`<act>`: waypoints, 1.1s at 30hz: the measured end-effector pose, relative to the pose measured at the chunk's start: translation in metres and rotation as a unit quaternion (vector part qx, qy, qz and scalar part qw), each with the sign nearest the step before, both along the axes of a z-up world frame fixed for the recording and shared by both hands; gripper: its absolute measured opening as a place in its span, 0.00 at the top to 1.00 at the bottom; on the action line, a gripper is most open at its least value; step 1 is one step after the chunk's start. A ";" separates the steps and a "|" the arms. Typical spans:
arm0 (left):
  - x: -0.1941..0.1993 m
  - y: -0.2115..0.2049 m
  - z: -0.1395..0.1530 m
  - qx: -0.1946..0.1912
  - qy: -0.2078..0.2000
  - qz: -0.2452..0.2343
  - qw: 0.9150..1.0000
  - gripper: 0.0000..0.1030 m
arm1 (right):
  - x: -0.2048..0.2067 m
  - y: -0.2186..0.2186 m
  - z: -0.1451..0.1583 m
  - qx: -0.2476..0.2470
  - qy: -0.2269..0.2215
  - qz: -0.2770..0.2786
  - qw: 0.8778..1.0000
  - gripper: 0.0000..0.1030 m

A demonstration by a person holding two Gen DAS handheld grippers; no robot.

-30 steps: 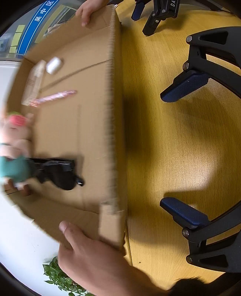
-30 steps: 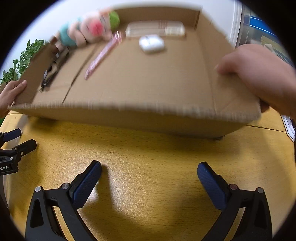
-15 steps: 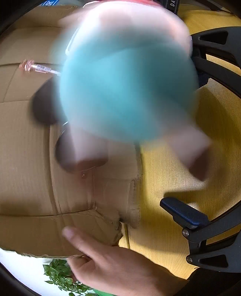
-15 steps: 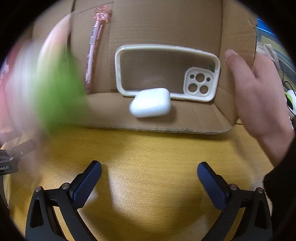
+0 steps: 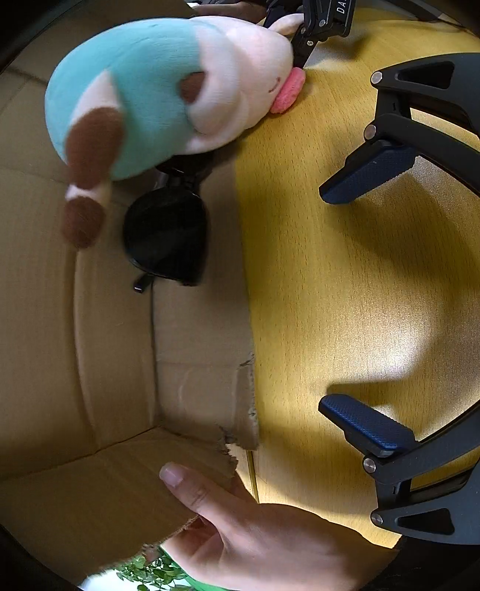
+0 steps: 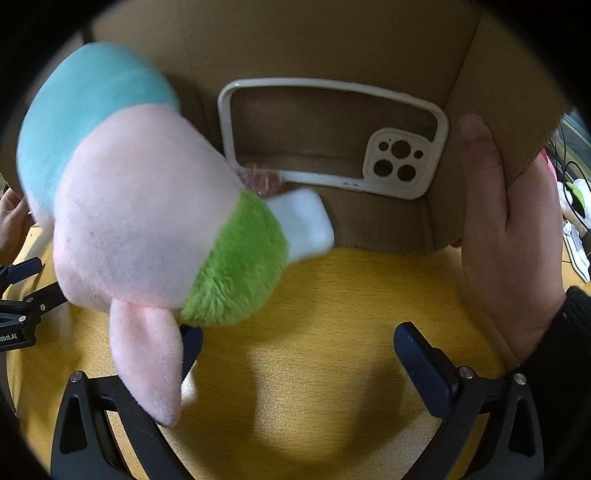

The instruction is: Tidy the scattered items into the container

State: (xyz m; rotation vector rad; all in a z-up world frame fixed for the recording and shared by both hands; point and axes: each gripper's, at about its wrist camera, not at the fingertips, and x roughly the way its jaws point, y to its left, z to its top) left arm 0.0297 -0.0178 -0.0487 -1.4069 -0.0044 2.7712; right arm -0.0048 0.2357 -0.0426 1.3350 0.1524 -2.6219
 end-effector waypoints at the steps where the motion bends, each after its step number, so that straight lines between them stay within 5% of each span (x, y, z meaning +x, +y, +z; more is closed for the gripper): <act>1: 0.000 0.000 0.000 0.000 0.000 0.000 1.000 0.00 | 0.000 0.000 0.000 0.000 0.000 0.000 1.000 0.00; 33: -0.002 0.000 0.002 0.000 0.000 0.003 1.000 0.00 | 0.000 0.000 0.000 0.000 0.000 0.001 1.000 0.00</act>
